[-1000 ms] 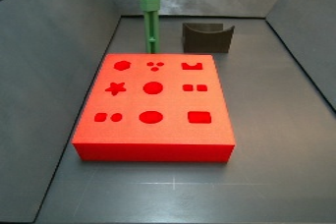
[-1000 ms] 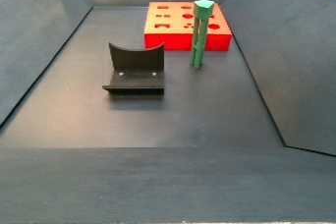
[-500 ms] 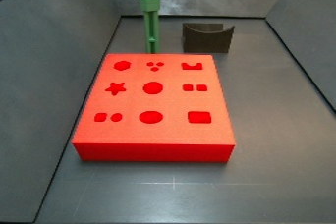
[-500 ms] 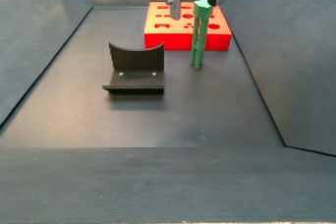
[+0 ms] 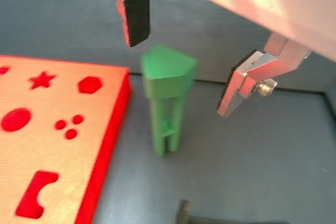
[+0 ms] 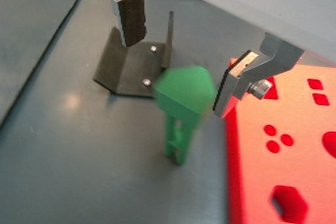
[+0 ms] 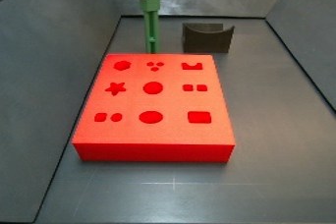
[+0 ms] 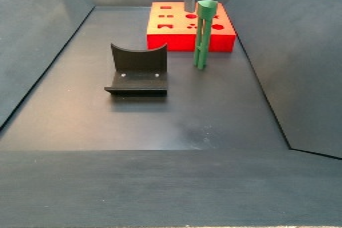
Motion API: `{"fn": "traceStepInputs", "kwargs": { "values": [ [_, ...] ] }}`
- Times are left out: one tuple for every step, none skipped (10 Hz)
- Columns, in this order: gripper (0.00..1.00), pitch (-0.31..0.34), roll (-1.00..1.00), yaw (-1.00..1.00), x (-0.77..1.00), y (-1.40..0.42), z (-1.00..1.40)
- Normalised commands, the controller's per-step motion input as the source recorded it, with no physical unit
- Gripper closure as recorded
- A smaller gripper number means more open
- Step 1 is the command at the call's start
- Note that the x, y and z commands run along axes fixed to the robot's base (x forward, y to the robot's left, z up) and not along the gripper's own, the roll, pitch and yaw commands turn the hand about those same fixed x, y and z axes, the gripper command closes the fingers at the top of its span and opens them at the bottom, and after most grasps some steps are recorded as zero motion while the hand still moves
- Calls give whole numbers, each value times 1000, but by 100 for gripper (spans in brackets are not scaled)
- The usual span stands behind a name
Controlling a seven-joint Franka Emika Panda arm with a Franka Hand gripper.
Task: Pick up the 3 prong object. Move up. Move to above the board. Insert the 3 prong object.
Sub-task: Pick up the 3 prong object.
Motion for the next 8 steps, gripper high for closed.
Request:
{"fn": "traceStepInputs", "kwargs": {
  "values": [
    [0, 59, 0, 754, 0, -326, -651],
    [0, -59, 0, 806, -169, -109, -697],
    [0, -11, 74, 549, -94, 0, -349],
    [0, 0, 0, 211, -37, 0, -89],
    [0, 0, -23, 69, -43, 23, 0],
    [0, 0, -4, 0, 0, 0, 0],
    [0, 0, 0, 0, 0, -37, 0],
    [100, 0, 4, 0, 0, -51, 0]
  ]
}}
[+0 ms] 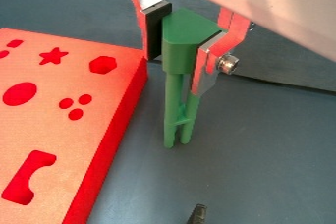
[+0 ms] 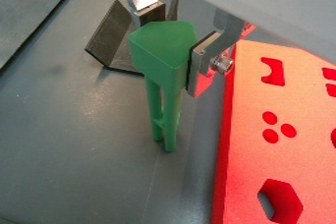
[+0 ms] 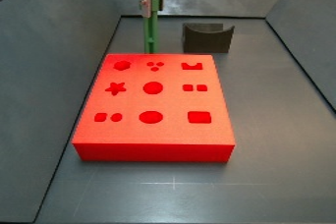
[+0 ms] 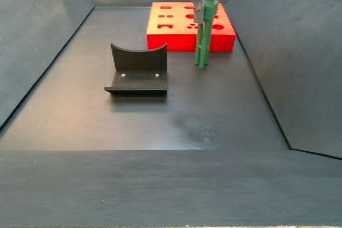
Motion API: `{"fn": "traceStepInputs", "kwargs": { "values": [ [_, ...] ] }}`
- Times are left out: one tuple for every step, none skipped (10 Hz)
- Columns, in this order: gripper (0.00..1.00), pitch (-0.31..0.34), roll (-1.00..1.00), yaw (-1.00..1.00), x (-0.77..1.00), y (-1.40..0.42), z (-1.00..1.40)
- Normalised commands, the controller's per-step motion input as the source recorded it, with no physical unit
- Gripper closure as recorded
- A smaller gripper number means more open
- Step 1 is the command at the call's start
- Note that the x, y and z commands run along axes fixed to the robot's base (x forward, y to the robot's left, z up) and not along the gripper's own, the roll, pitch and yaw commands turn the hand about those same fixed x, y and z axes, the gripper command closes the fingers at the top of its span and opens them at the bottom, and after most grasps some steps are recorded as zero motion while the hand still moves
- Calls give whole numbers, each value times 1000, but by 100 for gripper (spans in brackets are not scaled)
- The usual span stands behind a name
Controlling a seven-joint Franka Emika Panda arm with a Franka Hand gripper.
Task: Pick up the 3 prong object. Move up. Move to above the board. Insert the 3 prong object.
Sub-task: Pick up the 3 prong object, then move up.
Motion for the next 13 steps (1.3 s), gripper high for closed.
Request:
{"fn": "traceStepInputs", "kwargs": {
  "values": [
    [100, 0, 96, 0, 0, -171, 0],
    [100, 0, 0, 0, 0, 0, 0],
    [100, 0, 0, 0, 0, 0, 0],
    [100, 0, 0, 0, 0, 0, 0],
    [100, 0, 0, 0, 0, 0, 0],
    [100, 0, 0, 0, 0, 0, 0],
    [100, 0, 0, 0, 0, 0, 0],
    [100, 0, 0, 0, 0, 0, 0],
    [100, 0, 0, 0, 0, 0, 0],
    [100, 0, 0, 0, 0, 0, 0],
    [100, 0, 0, 0, 0, 0, 0],
    [100, 0, 0, 0, 0, 0, 0],
    [100, 0, 0, 0, 0, 0, 833]
  ]
}}
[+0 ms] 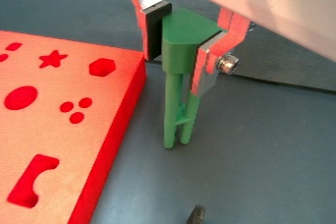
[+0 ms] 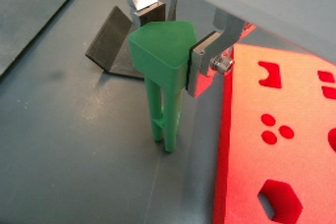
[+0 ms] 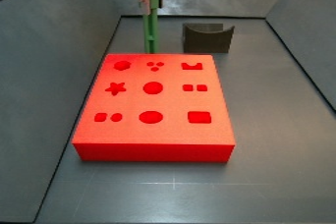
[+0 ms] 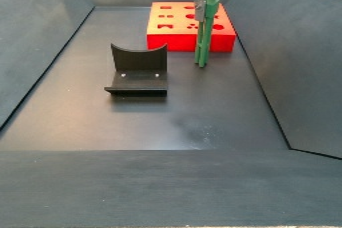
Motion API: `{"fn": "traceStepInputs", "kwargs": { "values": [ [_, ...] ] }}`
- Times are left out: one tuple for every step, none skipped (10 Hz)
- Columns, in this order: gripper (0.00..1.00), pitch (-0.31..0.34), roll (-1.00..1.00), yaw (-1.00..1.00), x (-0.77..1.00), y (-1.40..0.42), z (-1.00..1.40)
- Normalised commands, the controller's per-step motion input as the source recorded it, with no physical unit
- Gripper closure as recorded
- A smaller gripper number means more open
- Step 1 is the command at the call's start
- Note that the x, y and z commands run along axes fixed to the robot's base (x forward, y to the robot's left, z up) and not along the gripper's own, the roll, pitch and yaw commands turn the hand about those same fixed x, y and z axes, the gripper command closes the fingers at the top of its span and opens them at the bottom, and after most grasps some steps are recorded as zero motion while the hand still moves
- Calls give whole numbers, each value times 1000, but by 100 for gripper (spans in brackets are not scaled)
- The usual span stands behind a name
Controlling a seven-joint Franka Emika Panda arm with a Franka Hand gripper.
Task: Pick up the 3 prong object. Move up. Move to above the board. Insert the 3 prong object.
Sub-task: Move up, then move to above the board.
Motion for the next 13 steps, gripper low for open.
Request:
{"fn": "traceStepInputs", "kwargs": {
  "values": [
    [100, 37, -5, -36, -28, -28, 757],
    [100, 50, -9, -33, -34, -27, 686],
    [100, 62, -27, -19, -12, -15, 433],
    [100, 68, -35, -15, -3, -14, 320],
    [100, -168, 3, 511, -555, 163, 1000],
    [100, -176, -8, 510, -601, 180, 1000],
    [100, -170, -24, 458, -496, 96, 829],
    [100, -137, -34, 433, -427, 62, 725],
    [100, -64, -59, 392, -246, 32, 519],
    [100, -37, -72, 379, -144, 24, 412],
    [100, 40, -85, 359, -28, 15, 157],
    [100, 61, -93, 347, 30, 5, -45],
    [100, 58, -92, 345, 38, 4, -49]
  ]
}}
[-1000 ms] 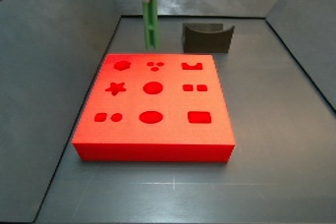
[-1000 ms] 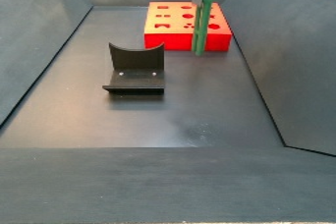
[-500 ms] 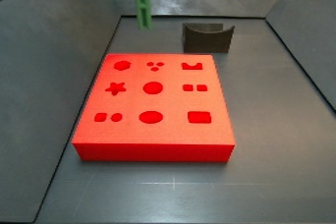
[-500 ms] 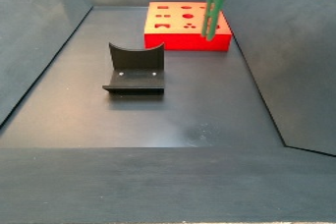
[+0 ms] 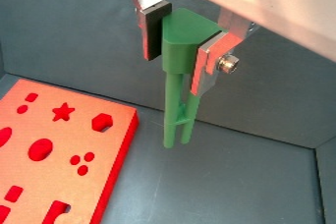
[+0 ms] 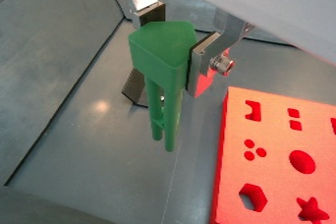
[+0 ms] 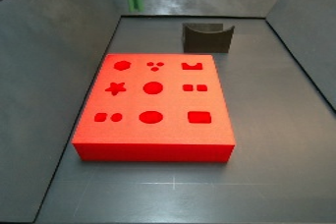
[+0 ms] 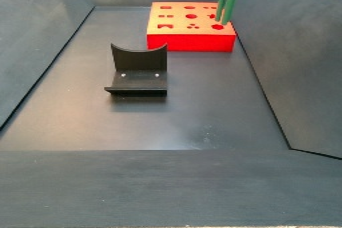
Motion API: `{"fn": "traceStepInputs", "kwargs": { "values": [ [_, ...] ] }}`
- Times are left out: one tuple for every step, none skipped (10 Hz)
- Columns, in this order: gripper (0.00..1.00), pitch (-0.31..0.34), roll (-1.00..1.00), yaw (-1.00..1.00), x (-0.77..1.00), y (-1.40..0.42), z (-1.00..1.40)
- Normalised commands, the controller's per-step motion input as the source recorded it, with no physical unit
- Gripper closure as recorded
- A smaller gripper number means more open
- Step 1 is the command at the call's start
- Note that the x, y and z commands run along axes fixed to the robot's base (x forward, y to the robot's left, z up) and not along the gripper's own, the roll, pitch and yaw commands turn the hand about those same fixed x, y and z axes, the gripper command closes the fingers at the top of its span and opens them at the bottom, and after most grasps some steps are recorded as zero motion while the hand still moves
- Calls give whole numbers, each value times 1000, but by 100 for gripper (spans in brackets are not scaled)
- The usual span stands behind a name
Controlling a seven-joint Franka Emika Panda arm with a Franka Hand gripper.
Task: Pick up the 3 prong object. Move up. Move to above the board. Insert the 3 prong object.
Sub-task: Move to above the board.
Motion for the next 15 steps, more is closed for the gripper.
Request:
{"fn": "traceStepInputs", "kwargs": {
  "values": [
    [100, 47, -90, 344, 41, 3, -28],
    [100, 39, -88, 343, 40, 2, -13],
    [100, 37, -87, 342, 41, 2, -8],
    [100, 36, -87, 342, 41, 2, -7],
    [100, 36, -87, 342, 41, 2, -7],
    [100, 36, -87, 341, 40, 2, -7],
    [100, 36, -87, 341, 40, 2, -7],
    [100, 36, -87, 341, 40, 2, -7],
    [100, 36, -87, 341, 40, 2, -7],
    [100, 36, -87, 341, 40, 2, -7],
    [100, 36, -86, 341, 40, 2, -7],
    [100, 36, -86, 341, 40, 2, -7],
    [100, 36, -86, 341, 40, 2, -7],
    [100, 36, -86, 341, 40, 2, -7],
    [100, 36, -86, 341, 40, 2, -7]
  ]
}}
